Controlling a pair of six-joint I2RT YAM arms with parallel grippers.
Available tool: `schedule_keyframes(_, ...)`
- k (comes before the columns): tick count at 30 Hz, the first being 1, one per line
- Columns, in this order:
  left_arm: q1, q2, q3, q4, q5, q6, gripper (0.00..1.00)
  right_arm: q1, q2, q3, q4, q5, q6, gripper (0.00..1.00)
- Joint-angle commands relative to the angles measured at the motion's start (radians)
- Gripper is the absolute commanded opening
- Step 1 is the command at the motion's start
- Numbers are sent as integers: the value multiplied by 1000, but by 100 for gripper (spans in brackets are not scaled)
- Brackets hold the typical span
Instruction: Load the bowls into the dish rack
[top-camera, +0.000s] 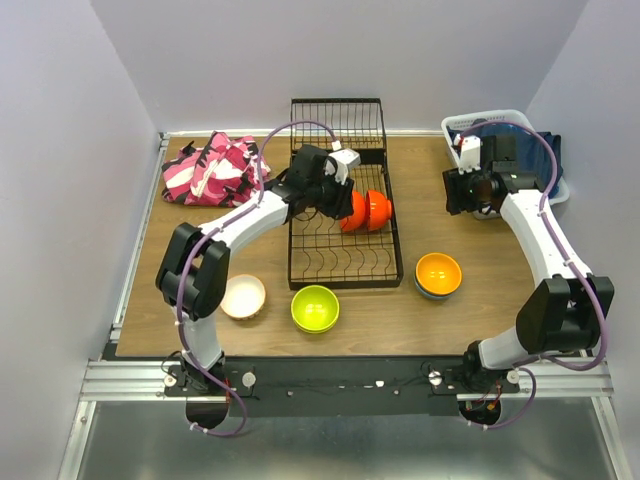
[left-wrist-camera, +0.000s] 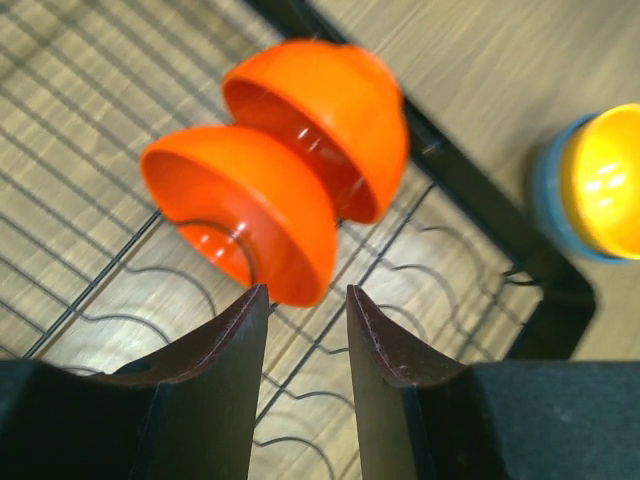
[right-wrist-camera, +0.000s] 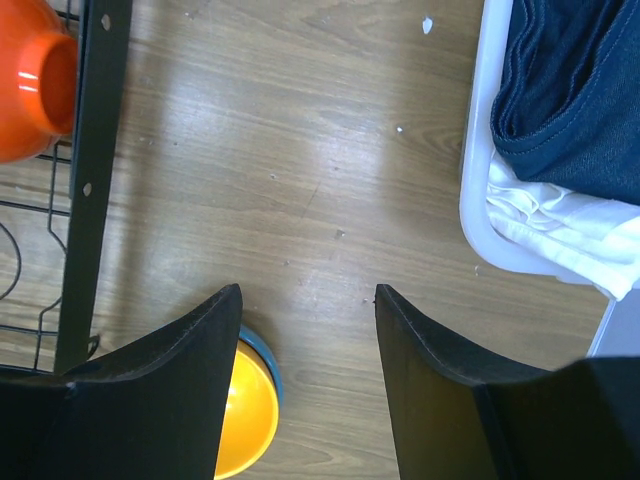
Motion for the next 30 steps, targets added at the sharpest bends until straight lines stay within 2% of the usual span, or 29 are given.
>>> schedule_keyframes(1, -12, 45, 33, -73, -92, 78, 46, 5, -40, 14, 26, -43, 10, 64)
schedule_keyframes(11, -12, 113, 51, -65, -43, 12, 46, 5, -82, -35, 35, -24, 5, 64)
schedule_keyframes(17, -11, 55, 44, -125, -82, 33, 46, 5, -109, -61, 32, -9, 0, 64)
schedule_keyframes(23, -6, -4, 7, -128, 4, 40, 47, 5, -112, -69, 37, -6, -1, 64)
schedule_keyframes(30, -14, 62, 64, -105, 58, 20, 48, 5, -95, -48, 39, 3, -6, 64)
